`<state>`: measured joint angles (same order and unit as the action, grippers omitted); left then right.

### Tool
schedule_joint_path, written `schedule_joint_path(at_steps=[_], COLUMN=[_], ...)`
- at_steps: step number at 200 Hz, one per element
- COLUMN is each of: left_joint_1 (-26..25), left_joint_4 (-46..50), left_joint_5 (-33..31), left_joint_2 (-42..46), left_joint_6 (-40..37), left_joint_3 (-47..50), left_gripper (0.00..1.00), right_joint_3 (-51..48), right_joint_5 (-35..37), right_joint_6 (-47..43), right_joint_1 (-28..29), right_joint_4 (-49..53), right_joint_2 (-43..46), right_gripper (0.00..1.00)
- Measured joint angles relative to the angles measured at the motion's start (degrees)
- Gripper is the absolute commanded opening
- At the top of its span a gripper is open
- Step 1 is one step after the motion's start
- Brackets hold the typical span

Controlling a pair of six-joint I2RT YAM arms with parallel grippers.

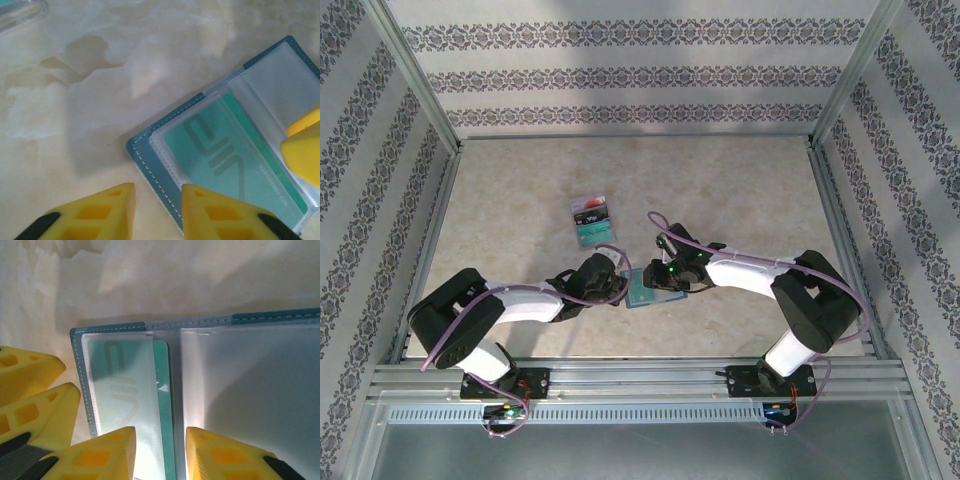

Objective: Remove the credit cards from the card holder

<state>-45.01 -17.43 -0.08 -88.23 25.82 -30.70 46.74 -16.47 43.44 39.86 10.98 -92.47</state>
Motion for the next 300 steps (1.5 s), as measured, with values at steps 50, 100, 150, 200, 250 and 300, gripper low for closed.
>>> schedule_joint_path(at_steps=[50,100,150,200,250,300], left_joint_1=[0.0,0.0,0.0,0.1,0.1,0.1], left_joint_4=[-1.5,-2.1,-2.8,-2.9,-3.1,-3.1], left_joint_5=[1.1,1.1,0.9,0.9,1.0,1.0], left_joint_2=[-1.2,-2.6,-3.3,-3.4,-3.5,-3.5], left_joint_6=[0.3,0.8,0.9,0.9,1.3,1.3], left_joint_3=[-0.3,-0.3,-0.6,-0.6,-0.6,-0.6], left_gripper=[0.20,0.15,0.15,0.15,0.15,0.15], right_joint_3=[0.0,0.3,0.3,0.4,1.1,1.9], right_joint_5=[-0.6,-1.7,-2.1,-2.3,1.8,4.4], right_joint_6=[0.0,0.2,0.2,0.2,-0.1,-0.1], right_joint_1=[0.0,0.0,0.0,0.0,0.2,1.3], right_joint_4=[-1.0,-1.8,-1.9,-1.8,1.8,3.4], right_joint_2=[-2.1,-2.9,-2.8,-2.6,1.6,4.5], right_gripper=[0.30,0.29,0.29,0.29,0.30,0.30])
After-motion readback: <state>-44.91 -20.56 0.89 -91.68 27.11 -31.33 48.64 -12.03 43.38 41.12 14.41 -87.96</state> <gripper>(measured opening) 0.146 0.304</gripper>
